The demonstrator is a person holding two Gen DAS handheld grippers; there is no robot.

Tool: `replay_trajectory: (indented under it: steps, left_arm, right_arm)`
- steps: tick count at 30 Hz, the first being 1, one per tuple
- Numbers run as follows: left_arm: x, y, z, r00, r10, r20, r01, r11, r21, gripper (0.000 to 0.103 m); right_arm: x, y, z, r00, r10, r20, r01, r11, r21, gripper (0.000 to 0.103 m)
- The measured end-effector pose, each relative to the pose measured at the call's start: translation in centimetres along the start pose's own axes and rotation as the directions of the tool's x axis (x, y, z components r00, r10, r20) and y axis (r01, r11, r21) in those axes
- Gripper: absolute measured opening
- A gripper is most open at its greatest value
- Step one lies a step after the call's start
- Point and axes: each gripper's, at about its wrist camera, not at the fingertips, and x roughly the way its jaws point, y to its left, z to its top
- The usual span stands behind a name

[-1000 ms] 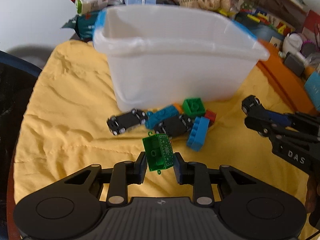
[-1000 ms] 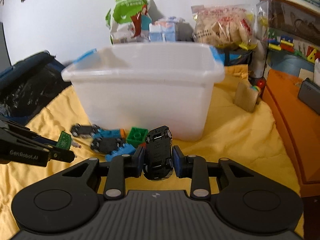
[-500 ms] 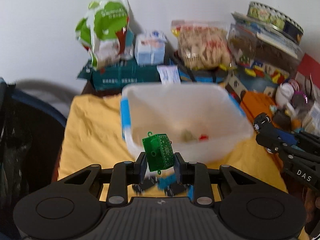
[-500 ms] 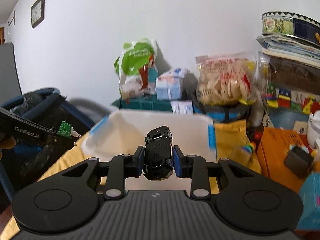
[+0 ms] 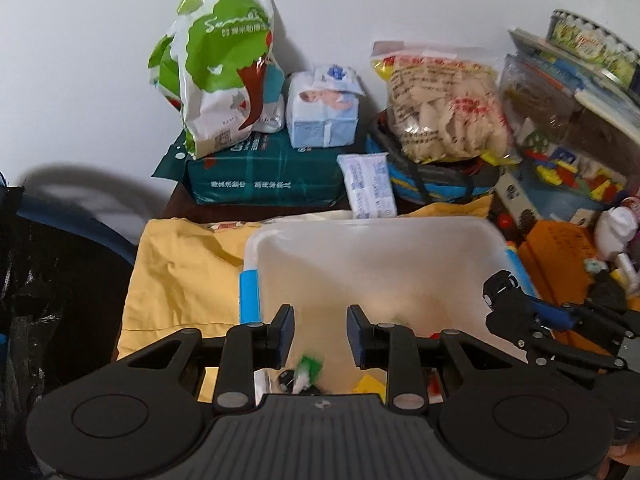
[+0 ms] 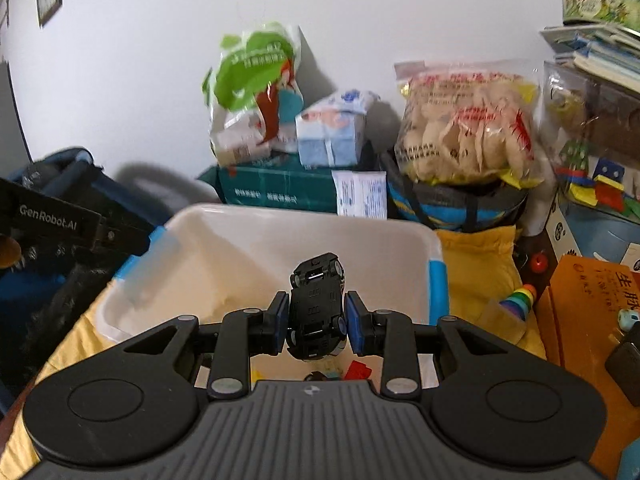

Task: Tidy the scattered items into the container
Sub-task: 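Lift the black car and green brick over the container and open both tools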

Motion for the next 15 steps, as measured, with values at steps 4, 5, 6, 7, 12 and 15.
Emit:
replay_trajectory:
  steps: [4,5,6,7,12,15]
  left_arm:
    - [1.1,0.0,0.1,1.000,0.010,-0.021,-0.011,1.000,-0.009,0.045]
    - [1.1,0.1,0.1,1.000,0.005,-0.021,-0.005,1.000,-0.013,0.045]
    - [1.0,0.2,0.0,1.000,0.000,-0.018,-0.001,1.000,-0.011,0.045]
    - [0.9,0.2,-0.1,1.000,0.001,-0.016,-0.001,1.000,-0.005,0.045]
    - [-1.4,0.5,-1.5,0.999,-0.019,0.038,0.017,0.999,0.038,0.045]
    - [-3.2,1.2,-3.4,0.996,-0.029,0.080,0.024,0.998,0.061,0.050]
  right_arm:
    - [0.9,-0.1,0.1,1.000,-0.025,-0.019,0.025,1.000,-0.013,0.043]
    - [0.9,0.0,0.2,1.000,-0.026,-0.015,0.026,1.000,-0.017,0.051]
    - [0.7,0.0,0.3,1.000,-0.026,-0.005,0.026,0.999,-0.024,0.059]
    - [0.5,0.1,0.4,1.000,-0.026,0.008,0.026,0.999,-0.033,0.059]
    - [-2.5,0.6,0.5,0.997,-0.013,0.078,0.016,0.999,-0.040,0.059]
    - [-5.6,1.8,-1.0,0.990,0.023,0.141,-0.015,0.998,-0.058,0.059]
